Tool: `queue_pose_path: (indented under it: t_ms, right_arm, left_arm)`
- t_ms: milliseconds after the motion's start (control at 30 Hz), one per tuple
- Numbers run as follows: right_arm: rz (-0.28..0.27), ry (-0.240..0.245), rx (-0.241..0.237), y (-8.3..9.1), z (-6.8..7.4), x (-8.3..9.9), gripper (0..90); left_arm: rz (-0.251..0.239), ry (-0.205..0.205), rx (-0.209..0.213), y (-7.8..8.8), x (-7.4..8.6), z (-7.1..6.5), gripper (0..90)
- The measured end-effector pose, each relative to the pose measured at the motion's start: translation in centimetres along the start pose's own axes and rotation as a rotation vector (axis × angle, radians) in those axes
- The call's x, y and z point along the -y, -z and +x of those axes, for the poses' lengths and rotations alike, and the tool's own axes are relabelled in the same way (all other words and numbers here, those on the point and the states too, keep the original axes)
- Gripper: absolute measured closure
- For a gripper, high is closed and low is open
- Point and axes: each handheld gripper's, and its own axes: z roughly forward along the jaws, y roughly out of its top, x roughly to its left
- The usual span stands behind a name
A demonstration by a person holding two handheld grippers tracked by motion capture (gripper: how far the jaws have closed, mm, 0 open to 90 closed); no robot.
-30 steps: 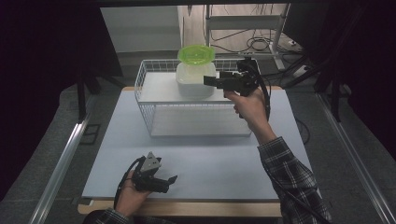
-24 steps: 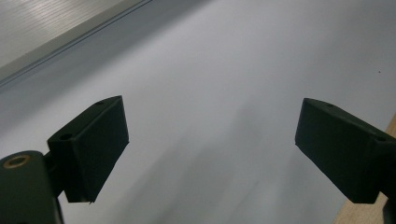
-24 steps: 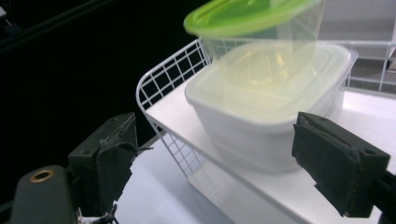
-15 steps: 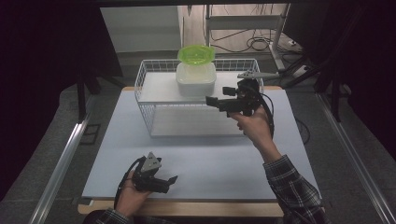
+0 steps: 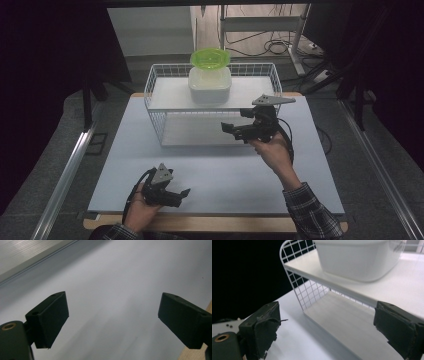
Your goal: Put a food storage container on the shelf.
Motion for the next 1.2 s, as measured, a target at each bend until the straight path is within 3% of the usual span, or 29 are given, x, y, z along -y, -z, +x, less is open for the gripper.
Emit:
queue_pose_path:
  t_ms: [167,367,500,667,1000,1200]
  right_arm:
    - [0.012,0.009,0.009,0.1,-0.1,1.8,6.3]
    - [0.061,0.029,0.045,0.1,-1.2,3.6,4.5]
    - [0.06,0.043,0.057,0.4,-1.7,4.7,4.3]
    - [0.076,0.079,0.076,0.6,-1.5,6.4,4.0]
    - [0.08,0.104,0.087,1.4,-1.1,8.4,4.0]
    - [0.117,0.116,0.113,1.8,-1.1,10.0,3.1]
  left_arm:
    - [-0.001,0.0,-0.001,0.0,0.0,0.0,9.3]
    - [0.001,0.0,0.002,-0.1,0.0,-0.1,9.3]
    - [-0.001,-0.002,0.003,-0.1,0.0,-0.1,9.3]
    - [-0.001,-0.004,0.007,-0.1,0.0,-0.2,9.3]
    - [0.002,-0.004,0.011,-0.2,0.0,-0.2,9.3]
    - [0.007,-0.007,0.012,-0.2,0.0,-0.2,9.3]
